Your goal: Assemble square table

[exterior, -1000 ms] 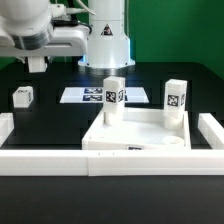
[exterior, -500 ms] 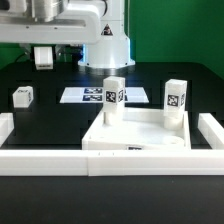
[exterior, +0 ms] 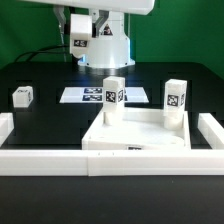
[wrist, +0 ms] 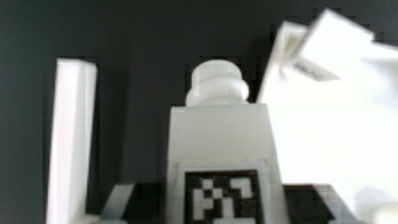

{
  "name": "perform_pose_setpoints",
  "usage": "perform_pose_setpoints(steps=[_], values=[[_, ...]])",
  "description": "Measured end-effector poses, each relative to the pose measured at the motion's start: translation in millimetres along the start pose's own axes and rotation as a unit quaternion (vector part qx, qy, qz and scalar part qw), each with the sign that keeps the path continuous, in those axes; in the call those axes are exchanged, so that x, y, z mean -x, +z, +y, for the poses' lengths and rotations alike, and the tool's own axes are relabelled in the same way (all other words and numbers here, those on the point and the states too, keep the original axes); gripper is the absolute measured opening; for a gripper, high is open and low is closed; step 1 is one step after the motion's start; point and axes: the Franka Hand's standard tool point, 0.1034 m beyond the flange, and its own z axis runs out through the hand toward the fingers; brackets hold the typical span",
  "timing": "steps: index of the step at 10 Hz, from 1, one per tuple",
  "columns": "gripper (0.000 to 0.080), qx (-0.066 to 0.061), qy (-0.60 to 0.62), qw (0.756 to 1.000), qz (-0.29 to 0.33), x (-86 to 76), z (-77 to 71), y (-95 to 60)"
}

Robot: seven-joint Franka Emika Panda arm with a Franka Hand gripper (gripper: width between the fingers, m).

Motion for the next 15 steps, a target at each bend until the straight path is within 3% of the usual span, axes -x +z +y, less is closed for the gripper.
perform_pose_setpoints(steps=[5, 8, 10, 11, 12, 13, 15], values=[[0.0287, 0.004, 0.013, 0.985, 0.173, -16.2, -4.3, 1.6], [0.0287, -0.020, 0.056, 0.960, 0.272, -52.3, -85.4, 13.8], [0.0287, -0.039, 0.058, 0.941, 0.332, -64.4, -129.0, 18.0], [0.0287, -0.043, 0.054, 0.929, 0.363, -65.8, -136.9, 14.4], [0.0287, -0.040, 0.052, 0.915, 0.397, -65.0, -132.5, 16.7], [0.0287, -0.035, 0.050, 0.924, 0.379, -62.8, -131.1, 24.1], [0.0287, -0.032, 0.041, 0.924, 0.379, -63.1, -131.0, 23.6]])
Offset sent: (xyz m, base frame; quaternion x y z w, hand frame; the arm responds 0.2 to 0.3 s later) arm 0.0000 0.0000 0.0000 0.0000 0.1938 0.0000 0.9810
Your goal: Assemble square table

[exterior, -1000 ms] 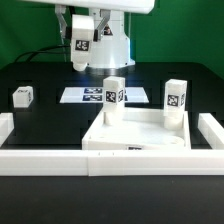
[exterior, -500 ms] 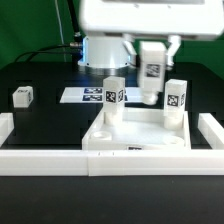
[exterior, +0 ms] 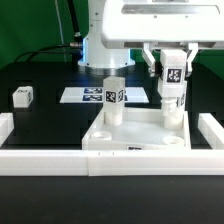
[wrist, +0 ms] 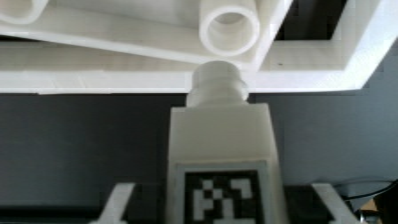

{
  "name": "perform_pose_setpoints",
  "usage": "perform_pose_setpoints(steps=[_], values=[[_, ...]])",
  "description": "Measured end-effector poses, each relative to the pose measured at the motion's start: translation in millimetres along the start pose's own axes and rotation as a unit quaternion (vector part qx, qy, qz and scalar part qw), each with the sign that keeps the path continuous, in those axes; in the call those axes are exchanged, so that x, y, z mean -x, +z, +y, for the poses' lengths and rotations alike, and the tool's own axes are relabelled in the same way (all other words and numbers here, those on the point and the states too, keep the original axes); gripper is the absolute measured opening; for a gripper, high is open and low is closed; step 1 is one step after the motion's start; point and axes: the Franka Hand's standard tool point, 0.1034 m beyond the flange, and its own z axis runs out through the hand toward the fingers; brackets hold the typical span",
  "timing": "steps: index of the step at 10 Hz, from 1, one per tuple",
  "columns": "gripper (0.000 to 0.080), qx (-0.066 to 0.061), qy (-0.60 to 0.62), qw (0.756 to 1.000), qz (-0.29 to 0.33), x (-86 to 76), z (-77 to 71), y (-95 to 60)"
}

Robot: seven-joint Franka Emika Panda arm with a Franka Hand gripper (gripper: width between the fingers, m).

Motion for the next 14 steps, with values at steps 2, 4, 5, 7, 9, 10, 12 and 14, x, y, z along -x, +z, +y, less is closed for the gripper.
perform_pose_setpoints(steps=[2, 4, 5, 7, 9, 10, 12, 14], values=[[0.0287, 0.000, -0.003, 1.000, 0.011, 9.8, -1.2, 4.7], [0.0287, 0.004, -0.015, 1.000, 0.001, 22.9, -3.1, 22.7], [0.0287, 0.005, -0.018, 1.000, 0.001, 23.3, -4.0, 27.3], [0.0287, 0.007, -0.019, 1.000, -0.002, 23.4, -5.9, 34.1], [0.0287, 0.008, -0.029, 1.000, 0.000, 19.9, -5.8, 39.8], [0.0287, 0.008, -0.031, 0.999, 0.003, 16.9, -8.1, 42.1], [0.0287, 0.005, -0.031, 0.999, 0.001, 19.6, -15.3, 46.3], [0.0287, 0.003, -0.036, 0.999, -0.003, 25.2, -19.8, 49.5]])
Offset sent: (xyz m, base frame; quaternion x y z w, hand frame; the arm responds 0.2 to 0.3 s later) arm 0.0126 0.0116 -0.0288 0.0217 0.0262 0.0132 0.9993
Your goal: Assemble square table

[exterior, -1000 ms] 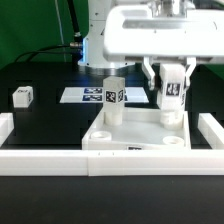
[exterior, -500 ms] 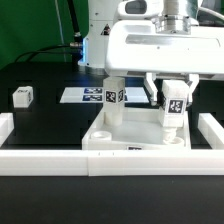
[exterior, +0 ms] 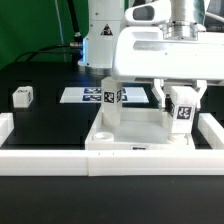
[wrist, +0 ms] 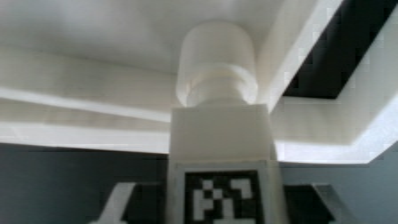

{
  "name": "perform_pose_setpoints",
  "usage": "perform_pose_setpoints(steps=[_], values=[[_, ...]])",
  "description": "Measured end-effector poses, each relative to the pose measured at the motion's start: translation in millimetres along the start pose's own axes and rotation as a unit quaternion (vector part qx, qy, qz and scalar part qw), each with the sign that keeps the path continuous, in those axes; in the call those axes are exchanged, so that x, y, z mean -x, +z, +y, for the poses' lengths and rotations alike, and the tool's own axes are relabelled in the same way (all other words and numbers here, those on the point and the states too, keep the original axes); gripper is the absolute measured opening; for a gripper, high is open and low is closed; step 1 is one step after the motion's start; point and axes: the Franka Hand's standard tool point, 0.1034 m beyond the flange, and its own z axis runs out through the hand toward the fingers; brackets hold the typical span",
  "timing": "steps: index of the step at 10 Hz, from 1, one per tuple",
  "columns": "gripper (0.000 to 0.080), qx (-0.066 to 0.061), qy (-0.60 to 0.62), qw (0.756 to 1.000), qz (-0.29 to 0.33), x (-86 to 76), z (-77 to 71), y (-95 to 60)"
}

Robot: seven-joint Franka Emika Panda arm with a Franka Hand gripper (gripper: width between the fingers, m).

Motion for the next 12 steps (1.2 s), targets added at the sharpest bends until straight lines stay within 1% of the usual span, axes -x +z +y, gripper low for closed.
perform_pose_setpoints(steps=[2, 6, 7, 8, 9, 10, 12], values=[[0.0287, 0.001, -0.006, 1.000, 0.002, 0.1, 2.0, 0.7], [0.0287, 0.001, -0.011, 1.000, 0.003, -2.2, 0.9, 3.8], [0.0345, 0.001, -0.014, 1.000, 0.001, -1.3, 1.0, 4.2], [0.0529, 0.001, -0.018, 1.000, 0.001, -1.2, 1.1, 4.3], [0.0529, 0.001, -0.020, 1.000, 0.001, -1.2, 1.0, 4.3], [0.0628, 0.001, -0.023, 1.000, 0.001, -1.1, 1.0, 4.4], [0.0643, 0.001, -0.029, 1.000, 0.001, -1.0, 1.1, 4.4]])
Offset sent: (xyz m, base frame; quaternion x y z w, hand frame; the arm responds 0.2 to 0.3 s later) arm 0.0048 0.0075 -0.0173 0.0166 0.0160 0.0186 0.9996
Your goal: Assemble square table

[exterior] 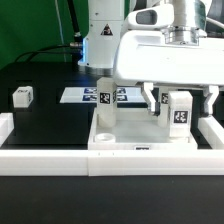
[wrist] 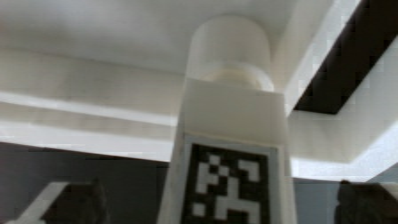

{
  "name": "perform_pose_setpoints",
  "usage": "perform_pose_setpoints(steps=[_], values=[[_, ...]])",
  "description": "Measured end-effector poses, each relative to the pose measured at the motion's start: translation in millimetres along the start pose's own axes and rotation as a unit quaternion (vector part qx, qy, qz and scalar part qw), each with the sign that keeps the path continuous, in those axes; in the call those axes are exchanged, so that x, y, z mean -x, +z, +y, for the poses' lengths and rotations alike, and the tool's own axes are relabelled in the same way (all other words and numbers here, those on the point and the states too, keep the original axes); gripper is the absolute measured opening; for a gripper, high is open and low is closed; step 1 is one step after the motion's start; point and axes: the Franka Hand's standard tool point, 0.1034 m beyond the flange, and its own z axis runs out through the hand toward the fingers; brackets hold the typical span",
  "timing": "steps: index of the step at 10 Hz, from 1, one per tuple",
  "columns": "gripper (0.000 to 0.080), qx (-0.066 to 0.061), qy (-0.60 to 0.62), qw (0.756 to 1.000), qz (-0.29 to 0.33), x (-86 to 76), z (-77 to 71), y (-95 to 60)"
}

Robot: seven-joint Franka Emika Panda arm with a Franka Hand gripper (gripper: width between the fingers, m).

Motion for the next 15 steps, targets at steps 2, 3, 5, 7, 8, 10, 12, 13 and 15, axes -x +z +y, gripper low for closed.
perform_pose_setpoints(steps=[2, 3, 5, 7, 8, 10, 12, 13, 15], values=[[0.0648, 0.000, -0.004, 1.000, 0.000, 0.0, 0.0, 0.0], [0.0648, 0.000, -0.006, 1.000, 0.000, 0.0, 0.0, 0.0], [0.0648, 0.000, -0.005, 1.000, -0.014, -7.8, 15.3, -8.1], [0.0648, -0.014, 0.016, 0.998, -0.052, -22.1, 22.7, -25.5], [0.0648, -0.019, 0.019, 0.998, -0.055, -33.9, 29.6, -33.6], [0.0648, -0.046, 0.041, 0.983, -0.173, -32.0, 22.3, -33.1], [0.0648, -0.057, 0.041, 0.964, -0.258, -30.1, 19.2, -26.4], [0.0648, -0.058, 0.040, 0.955, -0.288, -36.5, 18.0, -21.9], [0.0648, -0.055, 0.032, 0.957, -0.284, -37.8, 13.0, -17.0]])
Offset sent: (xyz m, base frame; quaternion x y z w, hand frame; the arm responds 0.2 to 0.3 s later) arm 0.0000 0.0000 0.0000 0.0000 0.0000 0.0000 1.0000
